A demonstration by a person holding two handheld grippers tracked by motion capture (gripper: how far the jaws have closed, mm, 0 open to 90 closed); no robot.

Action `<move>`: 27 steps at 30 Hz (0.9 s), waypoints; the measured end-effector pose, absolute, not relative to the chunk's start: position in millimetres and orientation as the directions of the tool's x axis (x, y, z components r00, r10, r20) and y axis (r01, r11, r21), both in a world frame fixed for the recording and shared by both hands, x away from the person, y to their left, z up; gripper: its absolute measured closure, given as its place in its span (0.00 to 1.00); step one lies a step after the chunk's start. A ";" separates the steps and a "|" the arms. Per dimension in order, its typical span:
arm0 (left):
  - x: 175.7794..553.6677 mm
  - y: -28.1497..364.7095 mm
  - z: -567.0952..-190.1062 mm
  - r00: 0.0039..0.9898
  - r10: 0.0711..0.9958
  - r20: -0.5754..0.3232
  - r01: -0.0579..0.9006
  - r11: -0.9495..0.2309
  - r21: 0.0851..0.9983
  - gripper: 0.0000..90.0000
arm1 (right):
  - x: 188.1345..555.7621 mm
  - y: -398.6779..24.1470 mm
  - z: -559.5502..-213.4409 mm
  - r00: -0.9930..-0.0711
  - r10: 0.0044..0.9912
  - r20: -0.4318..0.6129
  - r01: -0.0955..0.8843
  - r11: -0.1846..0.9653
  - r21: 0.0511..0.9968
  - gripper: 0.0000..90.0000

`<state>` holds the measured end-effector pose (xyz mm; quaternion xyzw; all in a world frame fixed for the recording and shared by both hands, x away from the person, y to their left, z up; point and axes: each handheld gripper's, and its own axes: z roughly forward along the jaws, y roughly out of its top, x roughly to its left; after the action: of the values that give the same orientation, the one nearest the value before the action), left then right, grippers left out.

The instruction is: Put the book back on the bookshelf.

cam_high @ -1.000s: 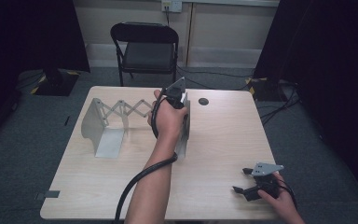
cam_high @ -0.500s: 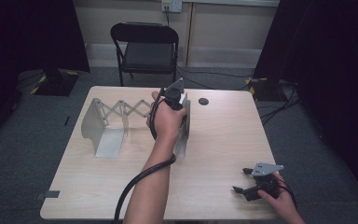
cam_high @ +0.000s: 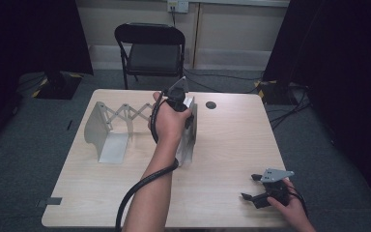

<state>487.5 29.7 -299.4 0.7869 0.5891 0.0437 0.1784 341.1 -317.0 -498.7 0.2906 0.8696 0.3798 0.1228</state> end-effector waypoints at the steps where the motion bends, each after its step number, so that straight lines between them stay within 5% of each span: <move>1: 487.1 29.9 -299.4 0.306 0.942 -0.140 0.910 -0.245 0.334 0.45 | 341.1 -317.1 -498.6 -0.801 0.598 0.006 0.412 0.545 0.730 0.15; 27: 478.3 32.1 -297.6 0.367 0.920 -0.134 0.889 -0.306 0.340 0.29 | 341.1 -317.2 -498.5 -0.802 0.597 0.004 0.410 0.545 0.731 0.15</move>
<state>478.3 32.1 -297.6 0.8068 0.5607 0.0430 0.1810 341.1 -317.2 -498.5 0.2893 0.8703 0.3789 0.1234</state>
